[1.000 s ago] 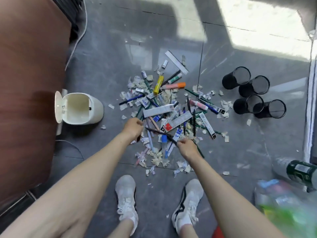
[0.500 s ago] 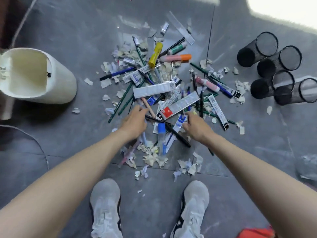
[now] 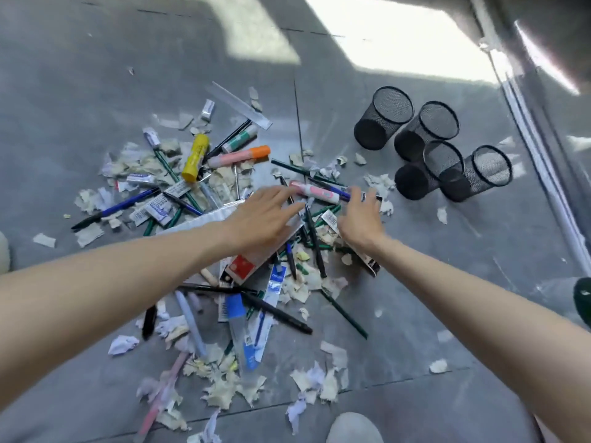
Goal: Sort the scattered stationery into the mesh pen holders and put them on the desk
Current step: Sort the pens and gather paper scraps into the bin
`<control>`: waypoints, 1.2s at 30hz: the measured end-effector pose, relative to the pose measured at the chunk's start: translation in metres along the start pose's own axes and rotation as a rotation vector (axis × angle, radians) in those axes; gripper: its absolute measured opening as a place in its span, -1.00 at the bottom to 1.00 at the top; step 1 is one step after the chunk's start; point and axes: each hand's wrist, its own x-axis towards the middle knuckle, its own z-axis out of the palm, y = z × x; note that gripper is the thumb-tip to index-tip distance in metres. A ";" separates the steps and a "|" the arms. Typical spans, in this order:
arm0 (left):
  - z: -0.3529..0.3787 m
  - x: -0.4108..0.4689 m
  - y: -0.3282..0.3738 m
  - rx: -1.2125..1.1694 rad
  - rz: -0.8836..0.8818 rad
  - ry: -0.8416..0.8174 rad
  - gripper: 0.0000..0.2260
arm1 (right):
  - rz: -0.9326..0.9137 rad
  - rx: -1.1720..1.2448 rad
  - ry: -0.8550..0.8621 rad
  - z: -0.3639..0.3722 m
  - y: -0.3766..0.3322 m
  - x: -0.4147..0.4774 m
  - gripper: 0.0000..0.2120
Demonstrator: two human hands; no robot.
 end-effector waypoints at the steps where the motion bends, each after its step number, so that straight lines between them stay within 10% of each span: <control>1: 0.002 0.008 0.001 -0.003 -0.041 -0.005 -0.48 | 0.016 0.021 -0.003 -0.004 0.007 0.012 -0.52; 12: 0.004 0.085 0.007 -0.468 -0.506 -0.102 -0.44 | 0.230 0.181 -0.108 -0.022 0.044 0.058 -0.41; 26: 0.024 0.147 0.010 -0.460 -0.469 0.064 -0.61 | -0.018 0.122 -0.100 -0.020 -0.001 0.101 -0.15; 31: 0.033 0.140 0.016 -0.590 -0.241 0.210 -0.46 | -0.264 0.204 -0.048 -0.013 -0.006 0.097 -0.31; 36: 0.036 0.121 -0.005 -0.597 -0.432 0.318 -0.58 | -0.423 0.010 -0.037 -0.001 -0.003 0.099 -0.66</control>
